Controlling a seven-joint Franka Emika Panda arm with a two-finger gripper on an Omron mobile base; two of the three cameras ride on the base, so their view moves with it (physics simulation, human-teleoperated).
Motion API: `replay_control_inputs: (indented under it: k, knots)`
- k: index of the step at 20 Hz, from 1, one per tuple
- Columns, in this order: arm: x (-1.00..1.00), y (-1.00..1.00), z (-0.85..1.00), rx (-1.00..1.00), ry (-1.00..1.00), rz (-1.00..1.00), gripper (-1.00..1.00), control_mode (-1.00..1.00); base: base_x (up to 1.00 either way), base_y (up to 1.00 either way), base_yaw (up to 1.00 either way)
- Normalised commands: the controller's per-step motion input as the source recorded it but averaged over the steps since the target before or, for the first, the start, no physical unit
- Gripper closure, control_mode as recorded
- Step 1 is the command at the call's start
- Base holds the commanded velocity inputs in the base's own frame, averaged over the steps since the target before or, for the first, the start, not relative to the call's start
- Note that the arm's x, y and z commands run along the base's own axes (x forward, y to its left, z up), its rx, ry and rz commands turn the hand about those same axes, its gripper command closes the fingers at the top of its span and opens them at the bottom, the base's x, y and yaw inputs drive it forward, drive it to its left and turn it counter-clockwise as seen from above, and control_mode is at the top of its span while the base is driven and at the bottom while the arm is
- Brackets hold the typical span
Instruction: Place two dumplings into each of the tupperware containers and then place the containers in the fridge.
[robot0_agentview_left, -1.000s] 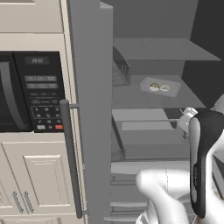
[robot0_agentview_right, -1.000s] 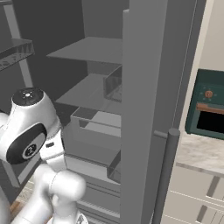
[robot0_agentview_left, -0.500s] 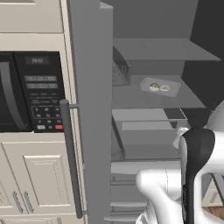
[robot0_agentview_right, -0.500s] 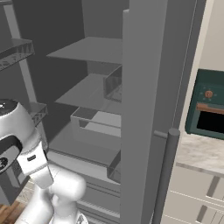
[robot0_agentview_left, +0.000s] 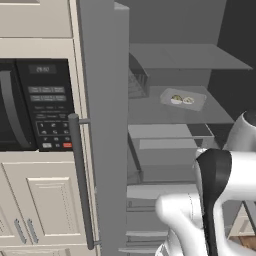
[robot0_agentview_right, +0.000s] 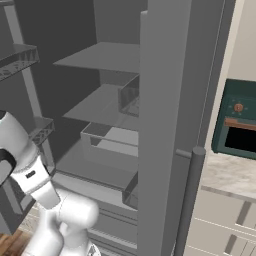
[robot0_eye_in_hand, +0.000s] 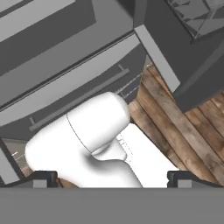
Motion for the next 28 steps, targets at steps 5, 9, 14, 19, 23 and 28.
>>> replay_control_inputs:
  k: [5, 9, 14, 19, 23, 28]
  knots:
    - [-0.05, -0.27, -0.09, 0.08, -0.10, 0.11, -1.00, -1.00, 0.00, 0.00, 0.00]
    - [0.00, 0.00, 0.00, 0.00, 0.00, 0.00, -1.00, 1.00, -0.48, -0.24, 0.02]
    - [0.00, 0.00, 0.00, 0.00, 0.00, 0.00, -1.00, 1.00, -0.80, -0.05, 0.00]
    - [0.00, 0.00, 0.00, 0.00, 0.00, 0.00, -1.00, 1.00, -0.73, 0.11, 0.24]
    - [0.00, 0.00, 0.00, 0.00, 0.00, 0.00, -1.00, 1.00, -0.41, 0.48, 0.58]
    - [0.00, 0.00, 0.00, 0.00, 0.00, 0.00, -1.00, 1.00, -0.08, 0.73, 0.66]
